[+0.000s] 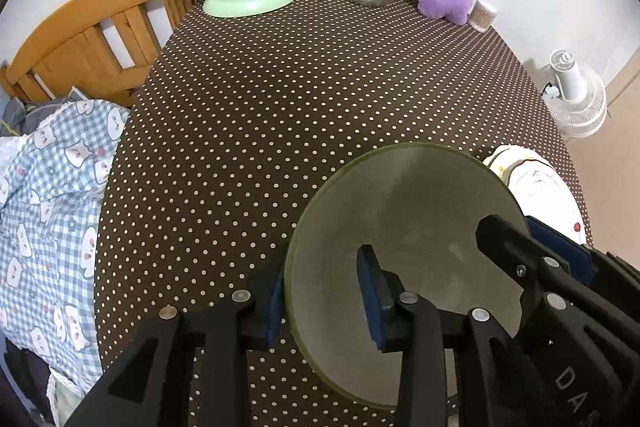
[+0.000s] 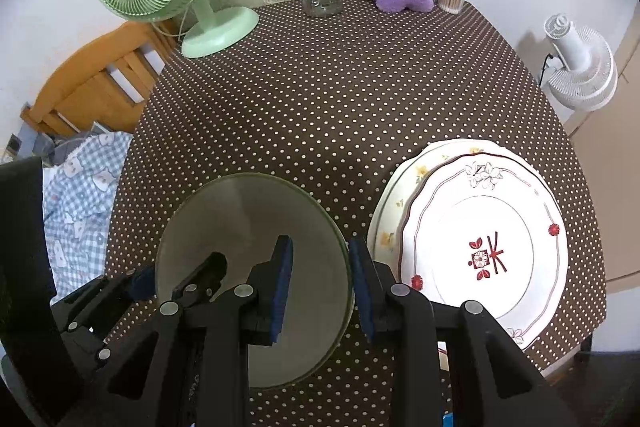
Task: Organize plates and bowls
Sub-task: 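Lower the green-rimmed bowl into the grey bowl and open both tools, then grasp the rim of the nested bowl stack with both tools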
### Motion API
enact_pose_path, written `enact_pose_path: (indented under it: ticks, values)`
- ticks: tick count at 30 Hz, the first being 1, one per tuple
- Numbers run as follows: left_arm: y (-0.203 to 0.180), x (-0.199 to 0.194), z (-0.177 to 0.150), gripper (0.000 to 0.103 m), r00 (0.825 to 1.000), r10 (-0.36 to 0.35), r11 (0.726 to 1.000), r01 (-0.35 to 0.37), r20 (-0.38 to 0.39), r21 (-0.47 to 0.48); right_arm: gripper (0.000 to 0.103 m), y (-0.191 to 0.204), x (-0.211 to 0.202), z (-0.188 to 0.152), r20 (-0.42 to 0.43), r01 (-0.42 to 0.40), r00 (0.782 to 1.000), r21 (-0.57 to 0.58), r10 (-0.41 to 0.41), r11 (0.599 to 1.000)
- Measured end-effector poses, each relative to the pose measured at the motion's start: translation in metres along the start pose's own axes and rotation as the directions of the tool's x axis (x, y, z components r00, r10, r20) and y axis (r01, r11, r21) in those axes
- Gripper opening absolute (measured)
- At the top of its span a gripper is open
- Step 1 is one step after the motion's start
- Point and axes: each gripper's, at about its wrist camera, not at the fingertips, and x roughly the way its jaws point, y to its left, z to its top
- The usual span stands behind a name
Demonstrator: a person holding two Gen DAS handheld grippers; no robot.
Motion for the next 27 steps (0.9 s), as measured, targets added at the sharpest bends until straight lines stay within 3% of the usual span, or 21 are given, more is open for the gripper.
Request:
enact_pose_path:
  ticks: [3, 4, 5, 7, 9, 11, 16, 27]
  values:
    - [-0.001, 0.000, 0.000, 0.043, 1.000, -0.024, 1.000, 0.024, -0.004, 0.008, 0.035, -0.001, -0.003, -0.001, 0.005, -0.016, 1.000, -0.004, 0.016, 1.000]
    - [-0.001, -0.001, 0.001, 0.050, 1.000, -0.030, 0.999, 0.030, -0.008, 0.014, 0.036, -0.001, -0.004, -0.001, 0.011, -0.024, 1.000, -0.013, 0.024, 1.000]
    - [-0.002, -0.002, 0.000, 0.059, 0.999, -0.033, 0.999, 0.033, -0.008, 0.018, 0.039, 0.000, -0.007, -0.001, 0.024, -0.033, 0.999, -0.029, 0.033, 0.999]
    - [-0.003, -0.007, 0.000, 0.065, 0.999, -0.050, 0.998, 0.050, 0.004, 0.034, 0.059, 0.000, -0.010, -0.001, 0.041, -0.043, 0.998, -0.050, 0.045, 0.998]
    - [-0.002, -0.009, -0.001, 0.070, 0.998, -0.062, 0.997, 0.062, 0.008, 0.042, 0.066, -0.001, -0.010, -0.001, 0.053, -0.043, 0.998, -0.046, 0.045, 0.998]
    - [0.000, -0.009, -0.001, 0.075, 0.998, -0.069, 0.996, 0.068, 0.016, 0.051, 0.067, -0.003, -0.008, -0.001, 0.051, -0.047, 0.998, -0.032, 0.048, 0.998]
    - [0.003, -0.001, -0.002, 0.079, 0.997, -0.079, 0.995, 0.079, 0.000, 0.057, 0.067, -0.010, 0.004, -0.005, 0.014, -0.072, 0.997, 0.007, 0.072, 0.997]
    - [0.000, 0.021, -0.003, 0.079, 0.996, -0.079, 0.997, 0.078, -0.033, -0.030, 0.067, -0.024, 0.033, -0.003, -0.036, -0.147, 0.988, 0.028, 0.148, 0.989]
